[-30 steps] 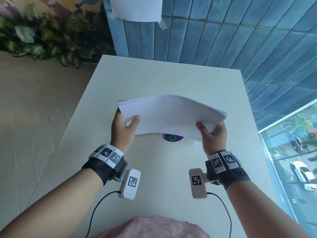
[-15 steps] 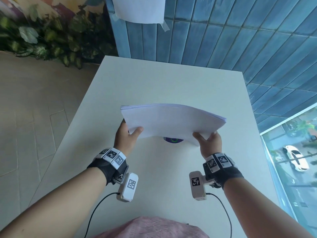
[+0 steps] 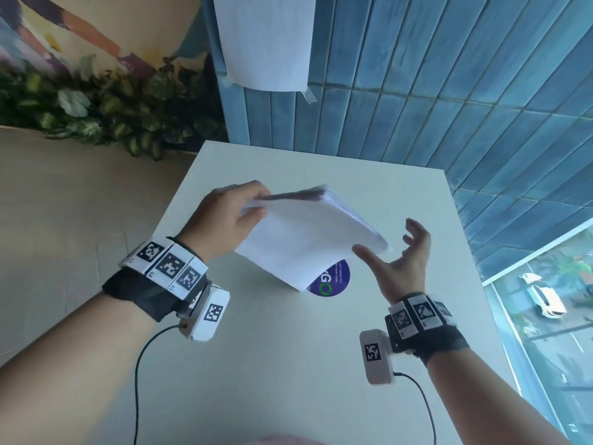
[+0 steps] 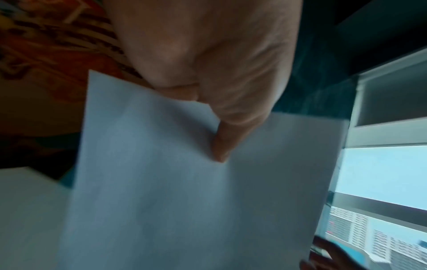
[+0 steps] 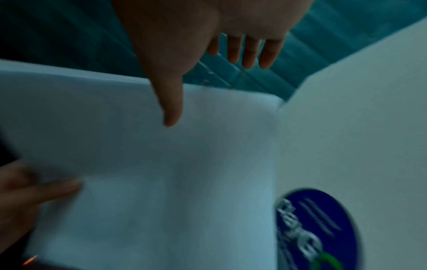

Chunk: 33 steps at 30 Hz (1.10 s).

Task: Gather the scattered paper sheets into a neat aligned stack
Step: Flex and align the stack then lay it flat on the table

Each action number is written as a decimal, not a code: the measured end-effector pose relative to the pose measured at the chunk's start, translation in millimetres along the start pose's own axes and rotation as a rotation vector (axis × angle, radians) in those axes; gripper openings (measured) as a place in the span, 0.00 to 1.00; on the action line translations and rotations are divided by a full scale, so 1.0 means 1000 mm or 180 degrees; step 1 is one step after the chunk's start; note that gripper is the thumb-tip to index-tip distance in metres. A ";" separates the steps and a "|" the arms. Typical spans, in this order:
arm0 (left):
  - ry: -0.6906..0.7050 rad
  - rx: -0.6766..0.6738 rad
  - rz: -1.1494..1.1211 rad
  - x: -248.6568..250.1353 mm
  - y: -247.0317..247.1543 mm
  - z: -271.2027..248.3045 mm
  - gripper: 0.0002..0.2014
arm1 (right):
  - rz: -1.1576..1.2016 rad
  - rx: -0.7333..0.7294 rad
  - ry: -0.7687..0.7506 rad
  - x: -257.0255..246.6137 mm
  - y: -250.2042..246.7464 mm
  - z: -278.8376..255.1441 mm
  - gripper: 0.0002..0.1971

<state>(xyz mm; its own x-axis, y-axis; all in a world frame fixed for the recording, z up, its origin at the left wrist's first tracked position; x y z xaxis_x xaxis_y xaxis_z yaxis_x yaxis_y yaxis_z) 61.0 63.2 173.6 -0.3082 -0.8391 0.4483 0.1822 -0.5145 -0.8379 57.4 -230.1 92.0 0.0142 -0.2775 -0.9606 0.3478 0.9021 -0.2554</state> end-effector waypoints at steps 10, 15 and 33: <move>0.0091 -0.0570 0.0594 0.047 -0.013 0.026 0.06 | 0.0834 -0.1057 -0.0637 -0.076 0.020 0.002 0.07; -0.0290 -0.0729 -0.0258 0.020 -0.019 0.015 0.07 | 0.1342 -0.0969 -0.0232 -0.059 0.008 0.001 0.09; -0.0856 0.1321 -0.1555 0.030 0.042 -0.033 0.11 | 0.1560 -0.0774 0.0176 -0.023 0.006 -0.017 0.08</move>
<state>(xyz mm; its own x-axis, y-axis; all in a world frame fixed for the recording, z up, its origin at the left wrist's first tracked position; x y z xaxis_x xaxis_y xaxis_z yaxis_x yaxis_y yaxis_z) 29.1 22.4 141.5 -0.2134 -0.4812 0.8502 0.4401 -0.8243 -0.3561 43.4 -212.6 110.4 0.0685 0.2061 -0.9761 0.0861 0.9735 0.2116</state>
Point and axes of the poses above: each hand's wrist, its own z-axis towards the middle knuckle, its own y-axis out of the palm, x = y × z, the point moved 4 cm from there along z, towards the middle knuckle, and after that the axes turned 8 degrees about z, right-handed, at the moved point
